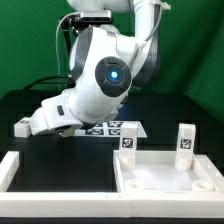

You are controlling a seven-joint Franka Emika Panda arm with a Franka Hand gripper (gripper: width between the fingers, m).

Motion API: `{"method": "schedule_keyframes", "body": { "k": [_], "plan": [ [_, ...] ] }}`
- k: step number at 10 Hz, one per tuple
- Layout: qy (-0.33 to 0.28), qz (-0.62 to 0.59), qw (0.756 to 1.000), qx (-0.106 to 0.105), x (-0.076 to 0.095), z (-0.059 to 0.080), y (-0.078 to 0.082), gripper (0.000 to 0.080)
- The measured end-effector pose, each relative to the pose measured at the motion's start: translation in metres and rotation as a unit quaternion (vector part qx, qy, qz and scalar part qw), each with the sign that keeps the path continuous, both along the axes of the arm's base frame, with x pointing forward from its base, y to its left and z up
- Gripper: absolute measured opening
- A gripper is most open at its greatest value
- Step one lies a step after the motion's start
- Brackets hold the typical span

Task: Assemble square table

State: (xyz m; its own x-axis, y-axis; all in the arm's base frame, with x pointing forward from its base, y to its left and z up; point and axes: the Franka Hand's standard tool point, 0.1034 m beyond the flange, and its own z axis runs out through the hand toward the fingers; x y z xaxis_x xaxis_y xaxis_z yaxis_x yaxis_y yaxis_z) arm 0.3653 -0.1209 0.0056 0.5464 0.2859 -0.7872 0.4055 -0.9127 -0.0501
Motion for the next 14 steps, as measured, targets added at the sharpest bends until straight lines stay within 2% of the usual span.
{"method": "schedule_keyframes", "body": {
  "k": [1,3,4,5,6,7,8,9,10,12,13,14],
  "plan": [
    [0.003,0.006,1.000,0.007,0.004,0.004,0.001,0.0289],
    [-0.004,0.007,1.000,0.025,0.044,0.049,0.008,0.0291],
    [0.001,0.002,0.999,0.033,0.061,0.076,0.011,0.0291],
    [-0.005,0.007,0.999,0.037,0.076,0.095,0.007,0.0291],
    [-0.010,0.008,0.999,0.042,0.072,0.099,0.003,0.0291],
    [-0.004,0.008,0.999,0.043,0.067,0.094,0.004,0.0291],
    [-0.025,0.012,0.998,0.053,0.074,0.090,0.004,0.0291],
    [-0.052,0.009,0.997,0.061,0.079,0.093,0.006,0.0291],
    [-0.086,-0.002,0.994,0.073,0.101,0.104,0.021,0.0291],
    [-0.146,-0.005,0.985,0.090,0.156,0.140,0.037,0.0291],
    [-0.180,-0.020,0.978,0.105,0.180,0.154,0.048,0.0291],
    [-0.221,-0.012,0.969,0.113,0.194,0.158,0.058,0.0291]
  ]
}}
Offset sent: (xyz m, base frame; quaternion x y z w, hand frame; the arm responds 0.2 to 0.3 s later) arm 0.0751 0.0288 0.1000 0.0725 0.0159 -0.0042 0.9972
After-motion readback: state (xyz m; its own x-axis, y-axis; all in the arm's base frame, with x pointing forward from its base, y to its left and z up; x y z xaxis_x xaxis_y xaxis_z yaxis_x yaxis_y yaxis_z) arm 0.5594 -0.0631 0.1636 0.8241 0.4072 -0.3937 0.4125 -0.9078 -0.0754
